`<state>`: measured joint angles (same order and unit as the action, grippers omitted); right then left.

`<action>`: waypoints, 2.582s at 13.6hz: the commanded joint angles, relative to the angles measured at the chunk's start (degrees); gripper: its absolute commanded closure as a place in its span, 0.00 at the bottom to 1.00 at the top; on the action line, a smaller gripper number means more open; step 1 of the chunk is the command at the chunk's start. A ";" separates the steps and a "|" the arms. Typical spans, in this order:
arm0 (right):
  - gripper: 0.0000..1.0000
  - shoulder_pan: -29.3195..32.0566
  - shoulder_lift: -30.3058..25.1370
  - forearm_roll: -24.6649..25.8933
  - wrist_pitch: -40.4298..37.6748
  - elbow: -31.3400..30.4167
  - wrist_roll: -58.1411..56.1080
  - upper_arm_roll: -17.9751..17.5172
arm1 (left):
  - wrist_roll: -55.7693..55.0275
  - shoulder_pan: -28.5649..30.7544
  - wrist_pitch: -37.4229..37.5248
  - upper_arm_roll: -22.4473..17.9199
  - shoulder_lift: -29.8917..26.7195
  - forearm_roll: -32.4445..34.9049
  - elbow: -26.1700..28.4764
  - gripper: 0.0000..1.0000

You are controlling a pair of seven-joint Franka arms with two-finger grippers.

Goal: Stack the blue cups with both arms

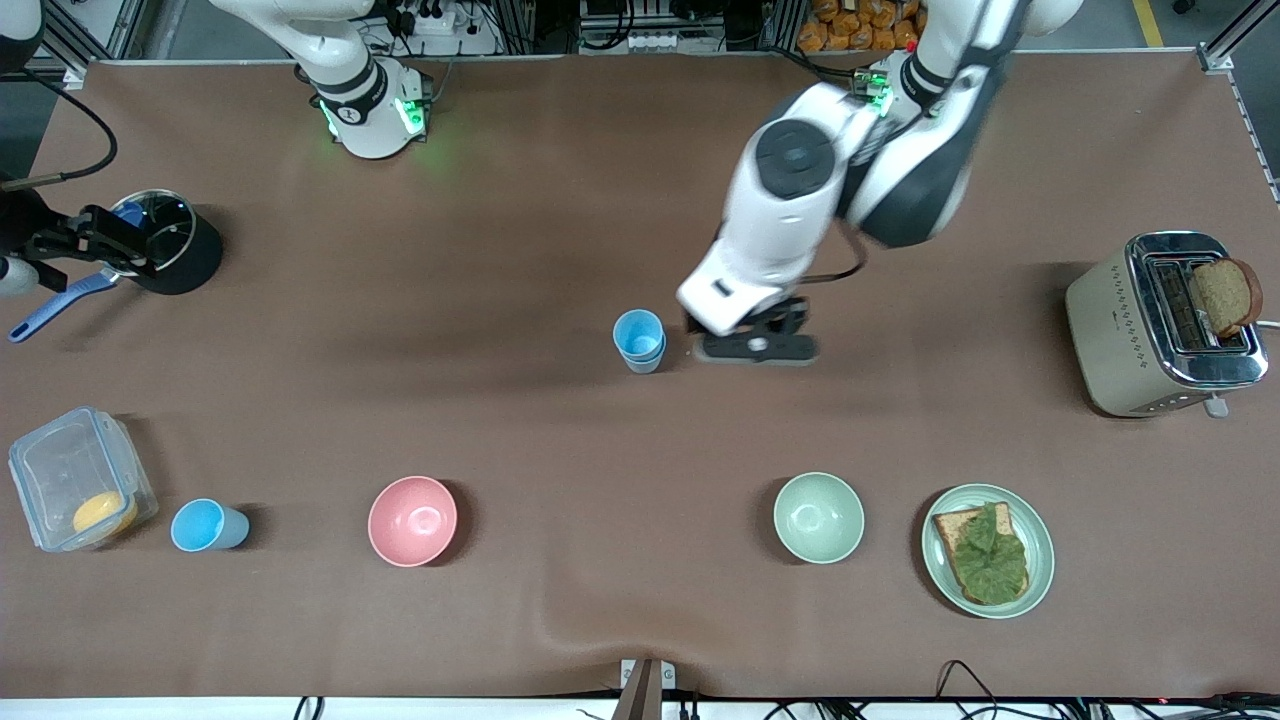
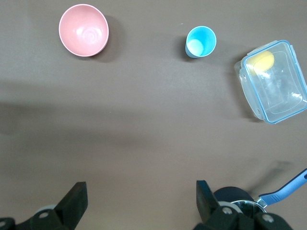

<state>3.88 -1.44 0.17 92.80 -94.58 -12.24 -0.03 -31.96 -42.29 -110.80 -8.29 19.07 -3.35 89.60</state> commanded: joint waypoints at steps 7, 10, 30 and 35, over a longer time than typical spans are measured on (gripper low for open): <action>0.00 0.16 -0.41 -0.78 -0.87 0.45 0.02 -0.24 | 13.21 16.87 14.28 3.10 -17.82 1.24 3.83 0.00; 0.00 0.16 -0.41 -0.78 -0.87 0.45 0.02 -0.24 | 22.27 23.12 19.29 3.01 -21.43 1.33 4.09 0.00; 0.00 0.07 -0.32 -0.43 -0.96 0.54 0.02 -0.32 | 29.24 32.36 23.34 2.31 -26.71 4.14 7.43 0.00; 0.00 0.07 -0.32 -0.34 -0.96 0.54 0.02 -0.32 | 29.24 33.42 23.78 2.40 -26.80 4.14 7.17 0.00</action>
<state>3.88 -1.44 0.17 92.63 -94.42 -12.24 -0.15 -2.29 -9.06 -87.88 -6.33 -6.81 -0.73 96.75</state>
